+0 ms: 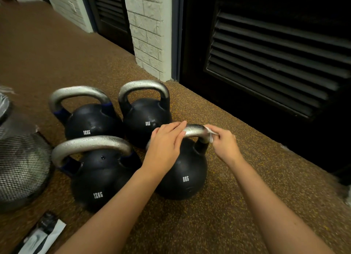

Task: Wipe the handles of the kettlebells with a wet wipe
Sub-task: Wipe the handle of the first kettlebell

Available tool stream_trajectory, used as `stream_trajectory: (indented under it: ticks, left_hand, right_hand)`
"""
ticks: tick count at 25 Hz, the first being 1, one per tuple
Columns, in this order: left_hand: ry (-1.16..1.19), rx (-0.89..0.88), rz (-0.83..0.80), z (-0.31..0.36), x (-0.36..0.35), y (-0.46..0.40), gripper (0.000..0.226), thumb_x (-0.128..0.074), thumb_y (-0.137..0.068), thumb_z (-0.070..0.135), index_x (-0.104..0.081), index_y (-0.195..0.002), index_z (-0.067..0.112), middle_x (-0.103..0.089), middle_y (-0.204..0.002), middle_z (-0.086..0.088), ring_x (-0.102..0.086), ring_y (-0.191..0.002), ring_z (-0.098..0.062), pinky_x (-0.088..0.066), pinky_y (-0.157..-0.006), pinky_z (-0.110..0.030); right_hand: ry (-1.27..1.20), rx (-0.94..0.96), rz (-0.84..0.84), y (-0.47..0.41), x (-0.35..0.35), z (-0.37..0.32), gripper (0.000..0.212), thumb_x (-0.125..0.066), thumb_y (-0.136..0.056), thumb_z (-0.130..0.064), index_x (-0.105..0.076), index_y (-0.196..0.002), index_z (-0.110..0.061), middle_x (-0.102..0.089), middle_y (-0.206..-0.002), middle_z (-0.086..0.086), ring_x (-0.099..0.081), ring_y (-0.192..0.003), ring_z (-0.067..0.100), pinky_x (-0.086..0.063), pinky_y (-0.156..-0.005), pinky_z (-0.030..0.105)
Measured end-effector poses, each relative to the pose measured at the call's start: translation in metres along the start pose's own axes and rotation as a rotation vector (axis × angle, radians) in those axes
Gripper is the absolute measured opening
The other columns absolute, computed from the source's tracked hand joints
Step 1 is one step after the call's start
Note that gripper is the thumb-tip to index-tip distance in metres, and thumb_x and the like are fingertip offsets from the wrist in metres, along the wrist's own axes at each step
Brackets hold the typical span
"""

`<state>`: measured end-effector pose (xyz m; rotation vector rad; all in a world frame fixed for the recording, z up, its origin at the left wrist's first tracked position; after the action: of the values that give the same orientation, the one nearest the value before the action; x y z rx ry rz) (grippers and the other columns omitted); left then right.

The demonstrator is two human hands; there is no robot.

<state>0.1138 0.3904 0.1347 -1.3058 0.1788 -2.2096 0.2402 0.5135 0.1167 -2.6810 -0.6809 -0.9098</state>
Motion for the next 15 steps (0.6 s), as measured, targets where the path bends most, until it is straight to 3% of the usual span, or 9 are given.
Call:
stream_trajectory:
  ticks: [2,4,5,7,9,12,15]
  left_hand:
    - [0.004,0.001,-0.004,-0.001,0.000,0.000,0.036,-0.043,-0.096,0.022,-0.053,-0.130,0.018,-0.059,-0.124,0.003,-0.051,-0.115,-0.014,-0.031,-0.104,-0.037]
    - [0.005,-0.006,-0.004,-0.002,0.000,0.000,0.036,-0.044,-0.095,0.022,-0.053,-0.129,0.018,-0.059,-0.124,0.004,-0.052,-0.113,-0.015,-0.034,-0.104,-0.041]
    - [0.006,-0.008,-0.006,-0.001,0.000,0.000,0.035,-0.044,-0.095,0.022,-0.053,-0.129,0.018,-0.059,-0.124,0.004,-0.052,-0.113,-0.015,-0.035,-0.103,-0.043]
    - [0.006,-0.002,-0.014,-0.001,0.000,0.000,0.035,-0.046,-0.096,0.020,-0.052,-0.130,0.018,-0.058,-0.124,0.004,-0.051,-0.114,-0.015,-0.034,-0.104,-0.042]
    - [0.006,0.006,-0.014,-0.001,0.000,0.000,0.035,-0.046,-0.096,0.019,-0.052,-0.130,0.018,-0.058,-0.125,0.003,-0.051,-0.115,-0.015,-0.032,-0.105,-0.040]
    - [0.003,0.000,-0.008,-0.001,0.000,0.001,0.035,-0.045,-0.096,0.020,-0.052,-0.130,0.018,-0.059,-0.124,0.003,-0.051,-0.114,-0.016,-0.031,-0.104,-0.038]
    - [0.003,-0.003,-0.003,0.000,0.001,0.001,0.034,-0.046,-0.095,0.019,-0.053,-0.129,0.017,-0.059,-0.124,0.002,-0.051,-0.114,-0.016,-0.031,-0.103,-0.038]
  right_hand:
    - [0.022,0.152,0.002,0.001,0.006,-0.013,0.039,-0.045,-0.089,0.003,-0.068,-0.113,-0.018,-0.063,-0.099,-0.010,-0.054,-0.081,-0.001,-0.032,-0.071,-0.006]
    - [0.019,0.218,0.045,0.011,0.006,-0.015,0.043,-0.045,-0.088,0.007,-0.066,-0.117,-0.018,-0.058,-0.107,-0.015,-0.051,-0.100,-0.001,-0.030,-0.089,-0.003]
    - [0.017,0.195,0.061,0.014,0.005,-0.012,0.044,-0.045,-0.089,0.006,-0.065,-0.118,-0.020,-0.060,-0.110,-0.014,-0.053,-0.097,0.000,-0.036,-0.089,0.006]
    - [0.061,0.130,0.041,0.007,0.003,-0.010,0.043,-0.044,-0.089,0.004,-0.067,-0.113,-0.022,-0.069,-0.104,-0.001,-0.056,-0.077,0.006,-0.041,-0.076,0.021]
    - [0.136,0.152,0.036,0.001,0.002,-0.015,0.039,-0.048,-0.087,0.005,-0.069,-0.109,-0.019,-0.070,-0.104,0.006,-0.061,-0.086,0.017,-0.043,-0.079,0.023]
    - [0.151,0.277,0.129,0.015,-0.002,-0.022,0.046,-0.053,-0.083,0.010,-0.064,-0.119,-0.015,-0.064,-0.121,0.002,-0.055,-0.115,0.009,-0.026,-0.099,0.003]
    - [0.073,0.257,0.208,0.034,-0.010,-0.012,0.053,-0.050,-0.082,0.016,-0.056,-0.127,-0.012,-0.057,-0.130,0.004,-0.045,-0.119,0.002,-0.018,-0.104,-0.001]
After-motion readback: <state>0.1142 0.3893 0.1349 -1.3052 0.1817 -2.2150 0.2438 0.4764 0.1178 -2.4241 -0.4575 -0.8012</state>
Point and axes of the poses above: each hand's wrist, its own y-axis away from the middle knuckle, its own x-axis out of the back of the hand, z = x × y, the point moved 3 cm from there along -y, towards the middle knuckle
